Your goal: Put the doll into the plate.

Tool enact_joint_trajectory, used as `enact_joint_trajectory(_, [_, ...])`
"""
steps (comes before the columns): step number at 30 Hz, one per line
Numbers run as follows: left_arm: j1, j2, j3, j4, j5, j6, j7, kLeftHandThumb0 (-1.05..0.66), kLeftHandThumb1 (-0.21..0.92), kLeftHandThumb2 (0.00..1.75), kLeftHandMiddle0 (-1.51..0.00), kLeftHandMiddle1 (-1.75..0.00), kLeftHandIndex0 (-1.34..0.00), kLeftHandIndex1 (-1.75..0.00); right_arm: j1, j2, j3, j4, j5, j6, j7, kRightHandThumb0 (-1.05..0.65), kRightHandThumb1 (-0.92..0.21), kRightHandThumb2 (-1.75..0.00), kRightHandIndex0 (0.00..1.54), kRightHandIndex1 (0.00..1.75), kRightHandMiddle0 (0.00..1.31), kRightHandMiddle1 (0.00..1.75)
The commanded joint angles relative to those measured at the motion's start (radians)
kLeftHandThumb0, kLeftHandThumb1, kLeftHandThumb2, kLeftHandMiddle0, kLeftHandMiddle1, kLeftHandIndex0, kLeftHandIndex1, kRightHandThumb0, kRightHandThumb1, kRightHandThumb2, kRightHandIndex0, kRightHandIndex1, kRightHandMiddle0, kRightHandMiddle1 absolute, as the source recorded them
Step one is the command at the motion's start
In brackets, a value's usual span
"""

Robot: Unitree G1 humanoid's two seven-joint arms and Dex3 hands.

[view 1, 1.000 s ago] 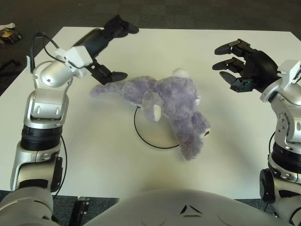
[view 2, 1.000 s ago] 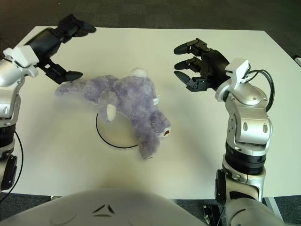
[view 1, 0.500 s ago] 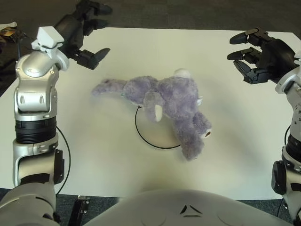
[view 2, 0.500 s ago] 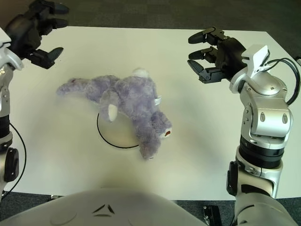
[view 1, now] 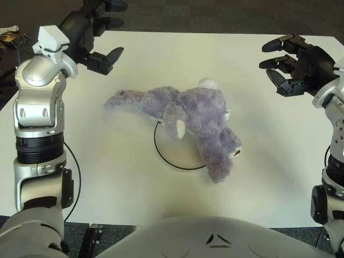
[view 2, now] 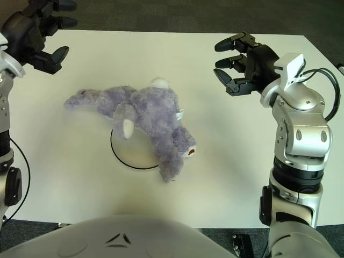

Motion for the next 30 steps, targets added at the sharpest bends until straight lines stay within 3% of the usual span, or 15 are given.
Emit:
enact_joint_trajectory(1, [-0.006,0.008,0.001,-0.009,-0.007,0.007,0.008,-0.39,0.35,1.07,-0.1,-0.89,0.0,-1.16,0.005,-0.013,0.001,0.002,0.013,-0.013,-0.009,-0.47,-0.35,-1.03,0.06,1.06,0.01,1.38])
enact_joint_trajectory(14, [-0.002,0.008,0.002,-0.013,-0.007,0.007,0.009,-0.39,0.35,1.07,-0.1,-0.89,0.0,-1.16,0.011,-0.017,0.002,-0.001,0.021,-0.016,-0.016,-0.47,-0.35,-1.03,0.06,1.06,0.01,1.38])
enact_joint_trajectory(15, [0.056,-0.11,-0.019,0.021,0.035,-0.031,0.137,-0.39,0.35,1.07,-0.1,-0.89,0.0,-1.16,0.023,0.084,-0.021,0.047,0.022,-0.072,-0.091,-0.47,-0.35,-1.03,0.06,1.06,0.01,1.38])
enact_joint_trajectory(17, [0.127,-0.258,-0.049,0.065,0.091,-0.082,0.3,-0.2,0.42,1.06,-0.27,-1.26,-0.21,-1.4,0.041,0.212,-0.05,0.112,0.024,-0.148,-0.19,-0.03,-0.4,-1.03,0.32,1.32,0.01,1.38])
enact_joint_trajectory(18, [0.141,-0.288,-0.058,0.075,0.104,-0.096,0.336,-0.13,0.44,1.07,-0.33,-1.41,-0.28,-1.5,0.046,0.24,-0.055,0.13,0.025,-0.17,-0.213,0.13,-0.43,-1.02,0.4,1.43,0.0,1.41])
enact_joint_trajectory(20, [0.128,-0.301,-0.083,0.107,0.119,-0.113,0.347,-0.07,0.45,1.09,-0.42,-1.53,-0.33,-1.59,0.059,0.261,-0.061,0.136,0.034,-0.183,-0.227,0.26,-0.49,-0.98,0.45,1.52,0.0,1.47])
enact_joint_trajectory(25, [0.108,-0.332,-0.102,0.188,0.123,-0.159,0.357,-0.02,0.38,1.23,-0.58,-1.67,-0.33,-1.71,0.084,0.307,-0.066,0.133,0.055,-0.212,-0.262,0.04,-0.62,-0.85,0.44,1.48,0.24,1.7])
enact_joint_trajectory(30, [0.114,-0.4,-0.087,0.275,0.07,-0.232,0.35,-0.01,0.34,1.3,-0.62,-1.73,-0.34,-1.73,0.102,0.367,-0.045,0.147,0.044,-0.267,-0.311,0.0,-0.62,-0.85,0.43,1.46,0.34,1.74])
